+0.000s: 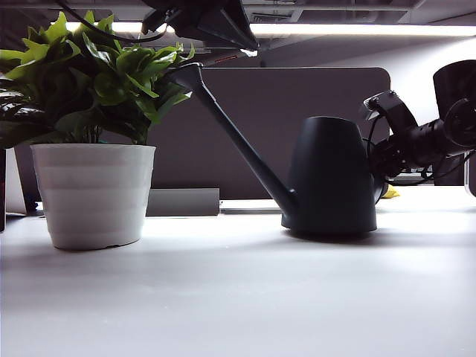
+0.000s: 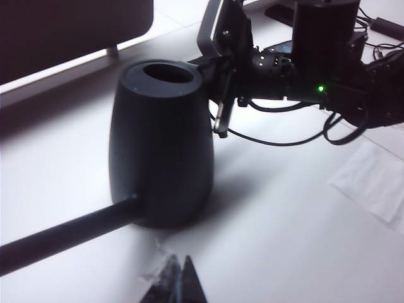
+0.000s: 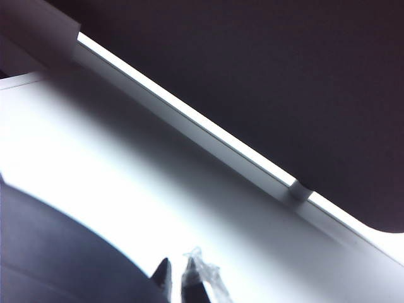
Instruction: Pick up the watering can from the table, water the potted plant, and put the can back.
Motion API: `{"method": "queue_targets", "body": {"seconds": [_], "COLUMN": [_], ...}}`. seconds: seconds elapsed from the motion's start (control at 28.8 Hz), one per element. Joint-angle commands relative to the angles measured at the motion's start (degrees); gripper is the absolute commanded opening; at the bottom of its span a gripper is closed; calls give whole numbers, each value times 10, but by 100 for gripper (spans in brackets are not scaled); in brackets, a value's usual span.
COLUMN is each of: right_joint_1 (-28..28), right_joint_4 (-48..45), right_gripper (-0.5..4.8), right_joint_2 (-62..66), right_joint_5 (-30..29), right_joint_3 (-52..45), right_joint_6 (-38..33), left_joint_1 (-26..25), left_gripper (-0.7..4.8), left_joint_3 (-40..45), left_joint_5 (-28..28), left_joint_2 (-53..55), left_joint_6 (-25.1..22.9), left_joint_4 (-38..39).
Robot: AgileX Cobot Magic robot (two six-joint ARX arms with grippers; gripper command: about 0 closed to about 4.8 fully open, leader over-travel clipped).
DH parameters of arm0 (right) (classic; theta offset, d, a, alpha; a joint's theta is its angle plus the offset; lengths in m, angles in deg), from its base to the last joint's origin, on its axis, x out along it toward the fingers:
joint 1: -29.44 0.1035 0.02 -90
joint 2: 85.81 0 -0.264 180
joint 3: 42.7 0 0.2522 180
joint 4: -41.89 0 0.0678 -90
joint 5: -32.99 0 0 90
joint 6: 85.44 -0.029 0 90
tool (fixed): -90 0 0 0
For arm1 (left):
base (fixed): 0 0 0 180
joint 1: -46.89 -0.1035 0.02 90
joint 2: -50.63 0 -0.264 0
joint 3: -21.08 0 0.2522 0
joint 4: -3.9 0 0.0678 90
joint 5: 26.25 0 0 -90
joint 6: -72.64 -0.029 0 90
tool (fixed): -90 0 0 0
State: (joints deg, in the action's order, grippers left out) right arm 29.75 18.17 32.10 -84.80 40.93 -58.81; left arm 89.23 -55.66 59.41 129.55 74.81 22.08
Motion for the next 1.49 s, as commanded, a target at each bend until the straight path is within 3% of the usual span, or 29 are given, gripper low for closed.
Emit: {"method": "queue_targets", "body": {"seconds": [0.03, 0.17, 0.24, 0.45, 0.59, 0.73, 0.83, 0.94, 1.04, 1.08, 1.11, 1.22, 1.32, 1.49], "right_joint_1": [-2, -3, -2, -2, -1, 2, 3, 12, 34, 48, 57, 73, 105, 117], "right_joint_4": [-13, -11, 3, 115, 138, 146, 170, 208, 297, 327, 344, 365, 387, 421], "right_gripper": [-6, -6, -6, -6, -6, -6, -6, -6, -5, -5, -6, -6, -5, -5], "right_joint_2": [-12, -37, -63, -179, -251, -306, -342, -364, -369, -367, -366, -360, -349, -315], "right_joint_5": [9, 27, 40, 85, 93, 103, 110, 118, 131, 141, 148, 175, 219, 263], "right_joint_3": [3, 2, 2, 2, 3, 4, 4, 11, 55, 75, 89, 125, 162, 230], "right_joint_6": [-58, -91, -91, -87, -70, -66, -66, -46, 4, 24, 38, 83, 112, 157], "left_joint_1": [1, 1, 1, 0, 0, -23, -90, -201, -334, -353, -366, -378, -378, -379], "left_gripper": [-5, -5, -5, -5, -5, -5, -5, -5, -5, -5, -5, -5, -5, -5], "left_joint_3": [-3, -3, -3, -3, -3, -3, -3, -3, -1, 0, 2, 3, 3, 3], "left_joint_5": [-15, -9, 7, 132, 235, 244, 200, 73, -95, -134, -140, -151, -185, -150], "left_joint_2": [-2, -16, -31, -122, -196, -266, -296, -302, -294, -292, -291, -288, -283, -273], "left_joint_6": [-2, -4, -28, -91, -136, -168, -168, -167, -167, -135, -110, -132, -112, -78], "left_joint_4": [3, 16, 27, 108, 162, 187, 189, 189, 186, 182, 175, 175, 200, 266]}}
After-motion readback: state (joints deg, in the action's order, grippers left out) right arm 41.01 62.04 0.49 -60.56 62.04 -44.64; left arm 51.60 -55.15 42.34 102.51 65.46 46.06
